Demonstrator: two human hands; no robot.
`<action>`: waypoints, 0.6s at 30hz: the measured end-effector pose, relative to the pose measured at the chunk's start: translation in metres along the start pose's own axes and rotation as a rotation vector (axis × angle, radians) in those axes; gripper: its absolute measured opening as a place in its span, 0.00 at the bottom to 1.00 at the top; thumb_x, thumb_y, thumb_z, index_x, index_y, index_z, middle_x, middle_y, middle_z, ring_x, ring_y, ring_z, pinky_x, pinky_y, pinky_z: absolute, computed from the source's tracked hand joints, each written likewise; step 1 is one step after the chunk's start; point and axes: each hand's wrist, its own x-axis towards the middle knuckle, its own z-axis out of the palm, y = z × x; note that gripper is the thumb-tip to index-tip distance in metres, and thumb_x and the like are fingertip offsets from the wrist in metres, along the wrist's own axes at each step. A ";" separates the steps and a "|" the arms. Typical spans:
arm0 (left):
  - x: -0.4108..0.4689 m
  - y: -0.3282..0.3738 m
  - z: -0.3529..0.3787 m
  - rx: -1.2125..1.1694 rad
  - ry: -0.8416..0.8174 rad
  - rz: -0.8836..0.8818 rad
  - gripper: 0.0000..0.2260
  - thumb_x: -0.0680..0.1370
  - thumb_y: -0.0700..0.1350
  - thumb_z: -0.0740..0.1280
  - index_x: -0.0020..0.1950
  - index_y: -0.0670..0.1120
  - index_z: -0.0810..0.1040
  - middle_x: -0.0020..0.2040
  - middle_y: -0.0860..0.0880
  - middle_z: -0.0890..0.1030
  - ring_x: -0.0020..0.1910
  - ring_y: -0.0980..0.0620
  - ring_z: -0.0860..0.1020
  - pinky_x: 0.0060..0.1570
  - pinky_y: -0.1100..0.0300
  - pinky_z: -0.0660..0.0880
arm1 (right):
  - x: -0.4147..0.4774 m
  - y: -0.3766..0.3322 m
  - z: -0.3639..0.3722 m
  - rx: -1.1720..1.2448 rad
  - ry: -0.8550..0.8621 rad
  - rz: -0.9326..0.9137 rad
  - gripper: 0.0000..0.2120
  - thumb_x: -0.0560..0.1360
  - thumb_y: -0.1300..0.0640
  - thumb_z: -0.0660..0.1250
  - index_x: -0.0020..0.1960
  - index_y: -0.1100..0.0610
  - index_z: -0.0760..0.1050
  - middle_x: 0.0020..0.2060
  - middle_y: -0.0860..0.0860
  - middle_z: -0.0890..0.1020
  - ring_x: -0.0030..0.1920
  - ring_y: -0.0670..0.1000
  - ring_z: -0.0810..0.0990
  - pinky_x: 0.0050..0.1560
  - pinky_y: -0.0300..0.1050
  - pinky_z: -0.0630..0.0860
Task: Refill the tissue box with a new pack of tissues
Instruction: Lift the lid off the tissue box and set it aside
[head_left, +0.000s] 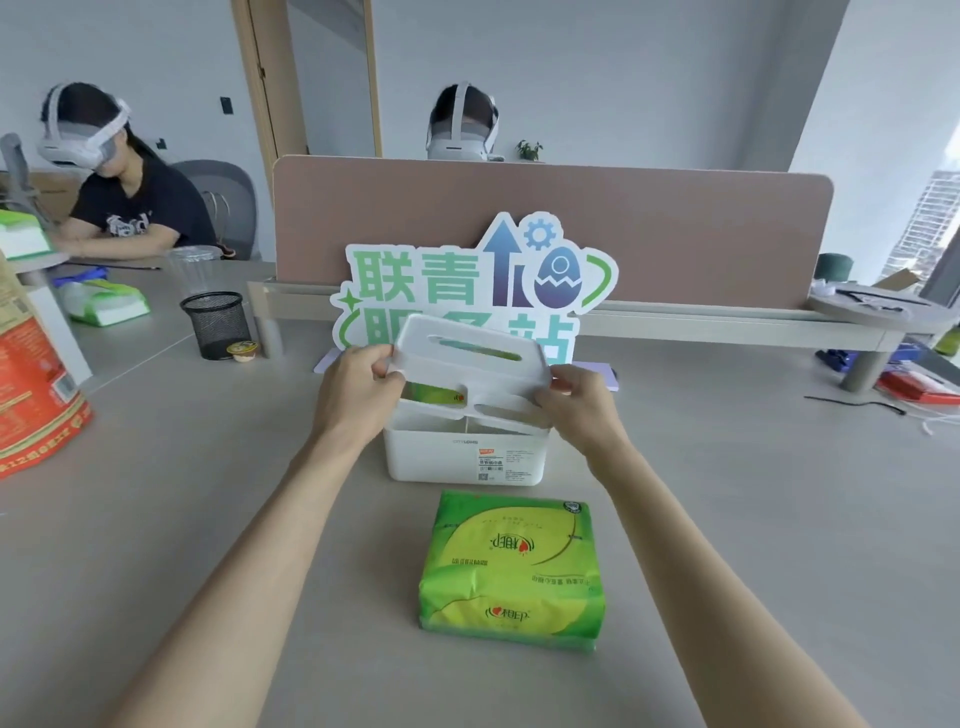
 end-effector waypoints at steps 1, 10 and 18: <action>0.001 0.008 -0.002 -0.009 0.012 0.019 0.04 0.72 0.38 0.62 0.43 0.41 0.76 0.42 0.46 0.72 0.41 0.46 0.72 0.40 0.58 0.64 | -0.002 -0.002 -0.001 0.031 0.030 -0.006 0.06 0.73 0.62 0.64 0.42 0.56 0.78 0.34 0.46 0.78 0.33 0.47 0.72 0.32 0.37 0.66; -0.013 0.052 0.016 0.091 -0.023 0.180 0.13 0.75 0.43 0.64 0.59 0.45 0.75 0.46 0.51 0.72 0.45 0.48 0.74 0.43 0.56 0.68 | -0.012 -0.010 -0.050 0.106 0.331 -0.026 0.16 0.74 0.48 0.64 0.55 0.56 0.80 0.44 0.51 0.83 0.44 0.52 0.80 0.46 0.46 0.76; -0.037 0.126 0.073 0.056 -0.303 0.115 0.13 0.74 0.51 0.62 0.54 0.46 0.73 0.53 0.47 0.78 0.50 0.45 0.77 0.49 0.52 0.74 | -0.029 0.029 -0.129 -0.021 0.529 0.083 0.15 0.72 0.48 0.63 0.52 0.57 0.78 0.43 0.51 0.83 0.47 0.55 0.81 0.52 0.53 0.79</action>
